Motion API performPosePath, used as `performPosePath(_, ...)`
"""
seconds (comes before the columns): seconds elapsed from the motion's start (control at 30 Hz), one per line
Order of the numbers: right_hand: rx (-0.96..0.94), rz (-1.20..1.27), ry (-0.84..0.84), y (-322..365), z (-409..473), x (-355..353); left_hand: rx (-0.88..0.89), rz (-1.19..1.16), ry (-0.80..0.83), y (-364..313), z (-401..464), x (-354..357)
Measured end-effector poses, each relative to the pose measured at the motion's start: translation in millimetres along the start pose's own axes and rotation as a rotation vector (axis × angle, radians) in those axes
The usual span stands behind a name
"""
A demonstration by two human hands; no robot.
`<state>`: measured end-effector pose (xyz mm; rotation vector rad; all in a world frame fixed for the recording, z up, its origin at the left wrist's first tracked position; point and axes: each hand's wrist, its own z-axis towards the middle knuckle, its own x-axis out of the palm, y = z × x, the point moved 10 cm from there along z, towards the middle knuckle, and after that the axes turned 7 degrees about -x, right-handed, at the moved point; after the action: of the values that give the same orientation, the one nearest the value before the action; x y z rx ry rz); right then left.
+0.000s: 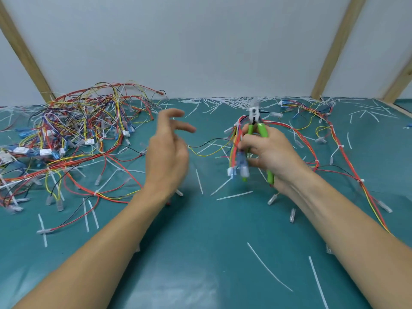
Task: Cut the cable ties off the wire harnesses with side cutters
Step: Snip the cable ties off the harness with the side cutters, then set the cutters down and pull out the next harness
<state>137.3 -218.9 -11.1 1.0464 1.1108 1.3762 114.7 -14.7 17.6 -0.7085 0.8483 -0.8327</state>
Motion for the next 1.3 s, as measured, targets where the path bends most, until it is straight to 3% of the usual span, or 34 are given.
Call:
performPosePath(0.1,-0.002,0.143,-0.050,3.7,4.3,-14.5,-0.090,0.039,-0.158,17.8,8.8,-26.1)
performPosePath(0.23,0.056,0.269,-0.025,1.5,5.7,-21.3,-0.150,0.283,0.079,33.0,5.3,3.3)
performPosePath(0.4,0.079,0.417,0.005,-0.4,8.5,-19.4,0.011,0.481,0.394,30.5,-10.8,42.3)
performPosePath(0.5,0.091,0.505,-0.037,-1.1,10.4,-25.5,0.076,0.558,0.423,28.3,-11.8,46.4)
performPosePath(0.6,0.101,0.530,-0.114,-2.7,12.0,-35.8,-0.026,0.402,0.386,30.8,-6.3,38.5)
performPosePath(0.73,0.126,0.460,-0.296,-11.2,10.8,-57.3,-0.088,0.028,0.410,24.1,-5.9,40.7)
performPosePath(0.83,0.082,0.144,-0.454,-13.3,10.1,-78.7,-0.104,-0.143,0.376,19.2,-3.5,36.8)
performPosePath(0.9,-0.064,-0.133,-0.580,2.1,6.6,-93.4,-0.115,-0.155,0.278,22.2,2.5,26.5)
performPosePath(0.97,-0.332,-0.264,-0.601,36.6,-3.3,-88.3,-0.169,-0.146,0.190,29.8,7.4,15.9)
performPosePath(1.03,-0.537,-0.288,-0.434,64.1,-13.2,-60.4,-0.265,-0.194,0.147,39.6,9.6,10.4)
performPosePath(1.1,-0.568,-0.349,-0.110,68.7,-19.7,-11.5,-0.365,-0.264,0.130,48.3,9.9,7.0)
performPosePath(1.2,-0.525,-0.837,0.331,43.6,-42.2,59.8,-0.445,-0.336,0.123,55.2,13.7,0.0)
performPosePath(1.3,-0.489,-1.185,0.570,15.0,-53.8,79.7,-0.470,-0.341,0.159,58.0,20.0,-5.1)
